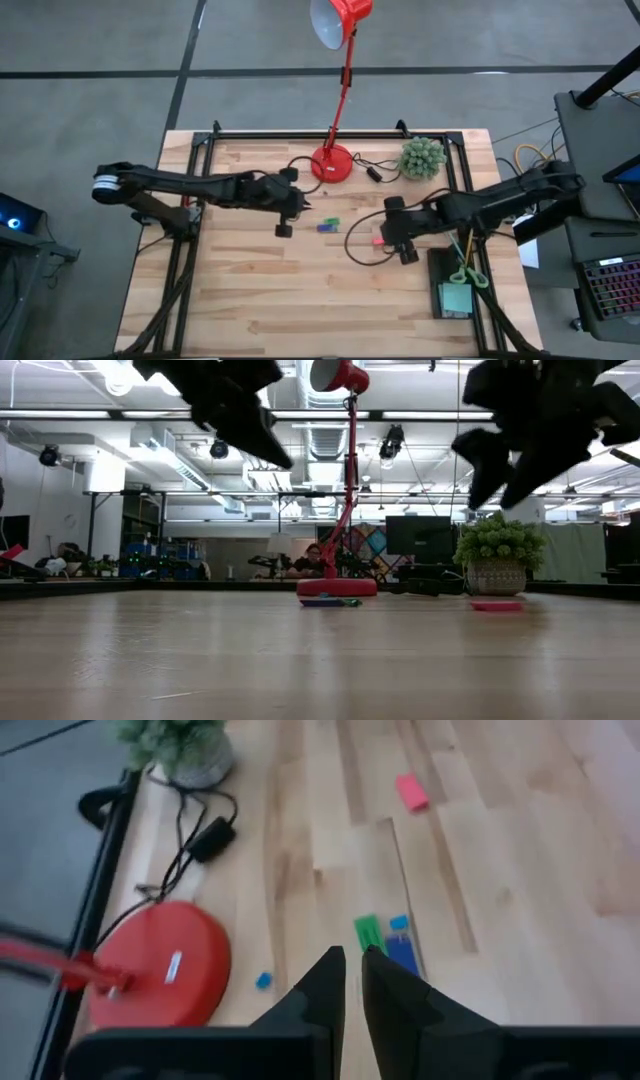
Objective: Pick and place office supplies into organizer
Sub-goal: Put the pink eraser into the black desk organizer
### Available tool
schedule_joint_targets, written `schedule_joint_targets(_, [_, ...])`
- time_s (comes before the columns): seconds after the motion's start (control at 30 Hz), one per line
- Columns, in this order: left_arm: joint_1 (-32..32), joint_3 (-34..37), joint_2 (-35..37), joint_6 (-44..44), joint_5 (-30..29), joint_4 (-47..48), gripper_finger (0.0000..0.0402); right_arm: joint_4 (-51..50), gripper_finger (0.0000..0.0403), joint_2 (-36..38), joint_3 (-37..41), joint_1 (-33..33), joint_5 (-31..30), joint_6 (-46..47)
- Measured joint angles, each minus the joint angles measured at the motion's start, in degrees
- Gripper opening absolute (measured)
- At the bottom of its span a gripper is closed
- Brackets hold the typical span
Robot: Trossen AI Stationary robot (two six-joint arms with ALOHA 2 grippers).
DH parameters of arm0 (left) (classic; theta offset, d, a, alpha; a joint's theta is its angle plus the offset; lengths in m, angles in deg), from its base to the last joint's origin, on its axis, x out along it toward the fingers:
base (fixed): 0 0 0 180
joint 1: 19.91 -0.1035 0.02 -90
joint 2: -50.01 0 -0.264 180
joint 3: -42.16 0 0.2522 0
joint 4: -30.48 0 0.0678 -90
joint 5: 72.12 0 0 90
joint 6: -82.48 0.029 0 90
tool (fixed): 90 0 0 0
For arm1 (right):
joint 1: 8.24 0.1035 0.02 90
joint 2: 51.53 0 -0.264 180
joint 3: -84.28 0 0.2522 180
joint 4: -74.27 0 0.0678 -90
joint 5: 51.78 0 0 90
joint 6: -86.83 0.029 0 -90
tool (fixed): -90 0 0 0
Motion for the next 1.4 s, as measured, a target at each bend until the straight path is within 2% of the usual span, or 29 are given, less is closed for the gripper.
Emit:
schedule_joint_targets(0.1, [0.00, 3.81, 3.07, -0.01, -0.30, -3.63, 0.0022, 0.56, 0.0214, -2.96, 0.03, -2.05, 5.10, 0.09])
schedule_joint_targets(0.23, [0.00, 8.09, 5.63, -0.03, -0.43, -8.64, 0.0022, 1.28, 0.0214, -6.94, 0.09, -4.34, 6.14, -0.08])
schedule_joint_targets(0.43, [0.00, 11.66, 7.95, -0.02, -1.47, -10.51, 0.0022, 2.75, 0.0214, -12.21, 0.07, -5.81, 7.95, -1.89])
schedule_joint_targets(0.8, [0.00, 12.26, 7.50, 0.00, -2.02, -11.39, 0.0022, 5.90, 0.0214, -21.21, -0.21, -6.68, 7.80, -4.86])
schedule_joint_targets(1.1, [0.00, 13.44, 7.50, -0.04, -2.06, -11.62, 0.0022, 5.10, 0.0213, -22.14, -0.44, -9.34, 10.12, -5.43])
schedule_joint_targets(1.23, [0.00, 14.43, 7.48, -0.05, -2.07, -12.16, 0.0022, 3.85, 0.0191, -21.58, -0.36, -9.53, 9.46, -6.62])
schedule_joint_targets(1.4, [0.00, 14.61, 7.50, -2.84, -2.17, -13.54, 0.0022, 3.60, 0.0138, -22.50, -0.50, -10.01, 8.40, -6.25])
